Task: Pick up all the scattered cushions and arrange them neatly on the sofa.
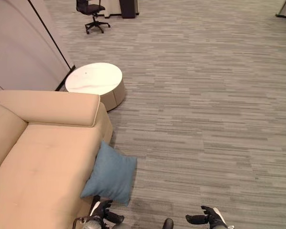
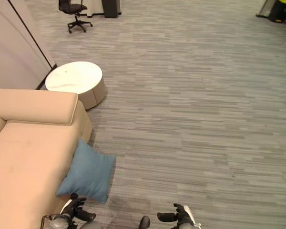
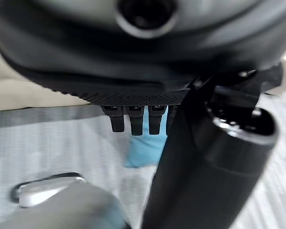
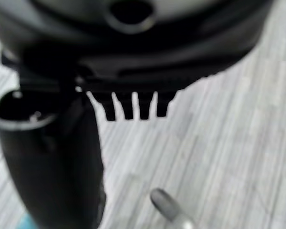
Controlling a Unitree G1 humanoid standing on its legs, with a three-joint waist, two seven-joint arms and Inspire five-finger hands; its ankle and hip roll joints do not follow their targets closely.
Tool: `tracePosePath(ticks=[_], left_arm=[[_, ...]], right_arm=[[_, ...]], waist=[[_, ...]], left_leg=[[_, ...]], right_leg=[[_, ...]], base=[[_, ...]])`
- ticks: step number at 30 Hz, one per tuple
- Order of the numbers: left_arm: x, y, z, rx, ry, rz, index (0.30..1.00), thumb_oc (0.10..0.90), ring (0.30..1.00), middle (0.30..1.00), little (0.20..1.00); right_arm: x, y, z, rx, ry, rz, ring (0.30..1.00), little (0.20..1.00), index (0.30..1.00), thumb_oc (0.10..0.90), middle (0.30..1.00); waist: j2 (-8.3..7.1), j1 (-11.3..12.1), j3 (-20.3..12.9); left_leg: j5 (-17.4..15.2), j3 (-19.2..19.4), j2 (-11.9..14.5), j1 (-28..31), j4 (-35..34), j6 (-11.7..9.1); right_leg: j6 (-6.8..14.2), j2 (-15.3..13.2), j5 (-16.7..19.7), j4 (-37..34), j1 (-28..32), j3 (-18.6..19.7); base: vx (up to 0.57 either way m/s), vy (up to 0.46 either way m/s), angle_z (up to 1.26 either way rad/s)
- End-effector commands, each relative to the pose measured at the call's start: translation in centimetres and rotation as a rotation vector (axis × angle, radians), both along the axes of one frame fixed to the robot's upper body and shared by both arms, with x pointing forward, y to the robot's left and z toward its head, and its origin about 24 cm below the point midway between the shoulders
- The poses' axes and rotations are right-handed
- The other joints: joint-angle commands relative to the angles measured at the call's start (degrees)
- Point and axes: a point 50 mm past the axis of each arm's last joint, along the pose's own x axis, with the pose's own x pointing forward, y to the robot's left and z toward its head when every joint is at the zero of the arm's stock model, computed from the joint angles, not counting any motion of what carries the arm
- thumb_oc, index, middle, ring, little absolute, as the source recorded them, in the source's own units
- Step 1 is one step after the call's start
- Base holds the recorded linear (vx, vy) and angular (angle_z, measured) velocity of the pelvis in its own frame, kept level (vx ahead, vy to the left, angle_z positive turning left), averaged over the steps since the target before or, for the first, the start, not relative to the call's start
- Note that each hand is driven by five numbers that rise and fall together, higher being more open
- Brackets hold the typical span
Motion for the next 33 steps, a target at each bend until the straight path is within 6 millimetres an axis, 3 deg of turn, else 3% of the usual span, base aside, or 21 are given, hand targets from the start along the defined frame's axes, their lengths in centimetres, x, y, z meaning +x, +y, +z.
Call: tracePosePath(ticks=[1, 4, 10, 11, 12, 13, 14, 15, 16, 17, 19, 21, 22, 23, 25, 26, 27, 28, 30, 31, 33], left_arm=[[0.8, -1.2, 0.1, -0.015, -0.02, -0.039, 0.9, 0.8, 0.9, 0.9, 0.9], [0.3, -1.2, -0.1, -0.008, -0.004, -0.043, 0.9, 0.8, 0.9, 0.9, 0.9], [-1.1, -0.9, -0.6, -0.015, 0.034, -0.015, 0.9, 0.8, 0.9, 0.9, 0.9], [-1.5, -0.6, -0.7, -0.014, 0.045, 0.01, 0.9, 0.8, 0.9, 0.9, 0.9], [-2.0, 1.6, -0.5, 0.04, 0.056, 0.018, 0.9, 0.8, 0.9, 0.9, 0.9], [-1.1, 1.5, -0.1, 0.023, 0.025, 0.021, 0.9, 0.8, 0.9, 0.9, 0.9], [-0.5, 2.2, 0.2, 0.055, 0.012, 0.008, 0.9, 0.8, 0.9, 0.9, 0.9], [-0.6, 2.3, 0.2, 0.058, 0.019, 0.008, 0.9, 0.8, 0.9, 0.9, 0.9], [-0.5, 2.4, 0.2, 0.059, 0.014, 0.022, 0.9, 0.8, 0.9, 0.9, 0.9], [0.0, 2.3, 0.4, 0.058, -0.011, 0.037, 0.9, 0.8, 0.9, 0.9, 0.9], [0.6, 1.7, 0.5, 0.047, -0.026, 0.013, 0.9, 0.8, 0.9, 0.9, 0.9], [0.3, 1.3, 0.3, 0.04, -0.009, -0.009, 0.9, 0.8, 0.9, 0.9, 0.9], [-0.4, 1.3, 0.0, 0.036, 0.012, -0.001, 0.9, 0.8, 0.9, 0.9, 0.9], [-0.3, 0.9, -0.1, 0.026, 0.017, -0.003, 0.9, 0.8, 0.9, 0.9, 0.9], [-0.4, 0.8, -0.1, 0.024, 0.022, -0.001, 0.9, 0.8, 0.9, 0.9, 0.9], [-0.4, 0.8, -0.1, 0.021, 0.023, 0.003, 0.9, 0.8, 0.9, 0.9, 0.9], [-0.3, 0.8, -0.1, 0.022, 0.021, 0.0, 0.9, 0.8, 0.9, 0.9, 0.9], [-0.3, 0.8, -0.1, 0.02, 0.021, -0.007, 0.9, 0.8, 0.9, 0.9, 0.9], [-0.2, 0.9, -0.1, 0.021, 0.02, -0.008, 0.9, 0.8, 0.9, 0.9, 0.9], [0.0, 0.9, 0.1, 0.019, 0.011, -0.01, 0.9, 0.8, 0.9, 0.9, 0.9], [0.2, 0.9, 0.2, 0.018, 0.001, -0.009, 0.9, 0.8, 0.9, 0.9, 0.9]], right_arm=[[0.1, -1.8, 0.6, -0.059, -0.029, -0.013, 0.9, 0.9, 0.9, 0.8, 0.9], [-0.7, -1.9, 0.4, -0.07, 0.0, -0.009, 0.9, 0.9, 0.9, 0.8, 0.9], [-1.2, -0.9, 0.0, -0.063, 0.022, 0.041, 0.9, 0.9, 0.9, 0.8, 0.9], [-1.0, -0.5, -0.1, -0.058, 0.023, 0.07, 0.9, 0.9, 0.9, 0.8, 0.9], [1.9, -2.7, 1.9, -0.093, -0.074, 0.18, 0.9, 0.9, 0.9, 0.8, 0.9], [0.6, -2.6, 1.1, -0.105, -0.009, 0.074, 0.9, 0.9, 0.9, 0.8, 0.9], [1.9, -2.1, 1.4, -0.079, -0.057, 0.062, 0.9, 0.9, 0.9, 0.8, 0.9], [2.0, -1.8, 1.4, -0.059, -0.055, 0.061, 0.9, 0.9, 0.9, 0.8, 0.9], [2.2, -1.6, 1.4, -0.053, -0.065, 0.065, 0.9, 0.9, 0.9, 0.8, 0.9], [2.4, -1.3, 1.4, -0.047, -0.076, 0.076, 0.9, 0.9, 0.9, 0.8, 0.9], [2.3, -1.2, 1.4, -0.04, -0.076, 0.074, 0.9, 0.9, 0.9, 0.8, 0.9], [1.2, -1.4, 0.9, -0.029, -0.03, 0.055, 0.9, 0.9, 0.9, 0.8, 0.9], [0.9, -1.2, 0.7, -0.026, -0.02, 0.06, 0.9, 0.9, 0.9, 0.8, 0.9], [1.2, -1.1, 0.8, -0.02, -0.039, 0.051, 0.9, 0.9, 0.9, 0.8, 0.9], [1.5, -1.4, 1.1, -0.028, -0.055, 0.042, 0.9, 0.9, 0.9, 0.8, 0.9], [1.5, -1.9, 1.2, -0.037, -0.056, 0.031, 0.9, 0.9, 0.9, 0.8, 0.9], [1.6, -2.0, 1.2, -0.039, -0.056, 0.025, 0.9, 0.9, 0.9, 0.8, 0.9], [1.5, -2.3, 1.3, -0.039, -0.057, 0.011, 0.9, 0.9, 0.9, 0.8, 0.9], [1.4, -2.4, 1.3, -0.038, -0.057, 0.005, 0.9, 0.9, 0.9, 0.8, 0.9], [1.3, -2.5, 1.3, -0.04, -0.057, -0.004, 0.9, 0.9, 0.9, 0.8, 0.9], [1.2, -2.5, 1.3, -0.036, -0.058, -0.01, 0.9, 0.9, 0.9, 0.8, 0.9]], waist=[[-0.16, 0.58, 2.59], [-0.11, 0.94, 3.05], [0.29, 2.3, 1.99], [0.56, 3.67, 1.22], [0.51, 4.68, 1.11], [0.5, 5.44, 1.17], [0.85, 5.09, 1.8], [1.16, 4.78, 1.81], [1.3, 4.47, 1.81], [1.26, 3.72, 2.1], [0.75, 1.32, 2.57], [-0.02, 0.26, 1.76], [-0.25, 0.13, 1.49], [-0.35, 0.32, 1.72], [-0.71, 0.39, 2.07], [-0.88, 0.21, 2.29], [-0.95, 0.2, 2.41], [-1.19, 0.06, 2.42], [-1.27, -0.05, 2.28], [-1.48, -0.16, 2.14], [-1.47, 0.01, 2.23]], left_leg=[[-1.93, 4.37, -0.97, -0.6, -8.6, 2.87], [-0.81, 7.67, -2.51, -3.22, -11.86, 2.99], [-1.78, 6.62, -5.02, -0.99, -14.88, 4.24], [-3.1, 5.05, -6.02, 0.96, -16.41, 5.43], [-4.24, 4.73, -6.5, 1.98, -16.18, 6.4], [-5.22, 3.15, -7.15, 2.9, -15.46, 7.8], [-5.59, 1.52, -7.44, 4.14, -15.61, 8.96], [-5.88, 0.88, -7.33, 5.06, -16.05, 9.23], [-6.26, 0.41, -7.22, 6.09, -16.52, 9.26], [-7.11, -1.51, -7.58, 7.83, -17.04, 8.98], [-8.12, -4.96, -8.21, 10.13, -17.98, 7.8], [-8.8, -8.86, -8.35, 11.26, -18.62, 6.51], [-8.52, -9.36, -7.65, 11.71, -18.8, 5.87], [-4.05, -9.65, -5.74, 8.47, -17.04, 3.39], [-2.56, -7.43, -4.25, 5.83, -15.61, 2.73], [-1.53, -2.66, -2.07, 3.71, -14.62, 2.47], [-1.43, -0.51, -1.33, 3.12, -14.86, 2.51], [-1.94, 2.79, -1.48, 1.88, -15.02, 2.92], [-2.33, 4.53, -1.78, 1.77, -15.28, 3.15], [-2.57, 8.31, -1.89, 1.29, -14.78, 3.32], [-3.18, 11.05, -1.65, 1.82, -14.16, 3.57]], right_leg=[[9.3, -2.68, -0.08, -2.27, 1.48, 2.4], [9.19, -1.86, -1.28, -2.83, 3.42, 1.29], [9.3, -1.13, -3.07, -1.19, 4.57, 1.8], [9.93, -2.07, -4.14, 3.4, 3.99, 2.06], [11.08, -3.51, -4.05, 8.79, 2.28, 2.45], [12.59, -5.48, -2.17, 16.6, -0.92, 1.8], [13.42, -5.38, 0.19, 23.54, -4.21, 4.15], [13.24, -4.89, 0.53, 25.8, -6.03, 5.69], [12.85, -4.74, 0.4, 25.92, -7.24, 6.6], [11.98, -4.25, -0.45, 21.24, -8.97, 7.89], [12.18, -2.11, 1.17, 9.79, -10.72, 14.12], [12.21, -1.46, 1.82, 6.02, -9.27, 17.14], [11.81, -1.82, 2.3, 5.63, -8.43, 15.71], [11.08, -1.79, 1.99, 2.93, -6.05, 13.02], [10.4, -1.91, 1.71, 0.65, -3.88, 10.45], [9.89, -2.1, 0.99, -1.14, -1.78, 7.68], [9.63, -2.02, 0.61, -1.57, -1.02, 6.58], [9.55, -2.02, 0.27, -2.55, 0.38, 4.45], [9.43, -2.03, 0.07, -2.82, 1.0, 3.23], [9.25, -2.19, -0.05, -3.16, 1.69, 1.28], [9.07, -2.29, -0.21, -3.37, 2.74, -0.84]], base=[[0.2, -0.07, 0.17], [0.19, -0.037, 0.27], [0.15, 0.075, 0.1], [0.16, 0.237, 0.03], [0.25, 0.298, -0.27], [0.22, 0.208, -0.37], [0.2, 0.12, -0.15], [0.18, 0.061, 0.63], [0.26, -0.063, 1.18], [0.37, -0.189, 0.99], [0.37, -0.26, 0.51], [0.31, -0.299, 2.18], [0.28, -0.504, 2.6], [0.15, -0.439, 1.73], [0.06, -0.315, 1.83], [0.04, -0.195, 1.75], [0.05, -0.228, 1.1], [0.05, -0.164, 0.26], [0.03, -0.103, 0.3], [0.02, -0.066, 0.51], [0.02, -0.057, 0.5]])
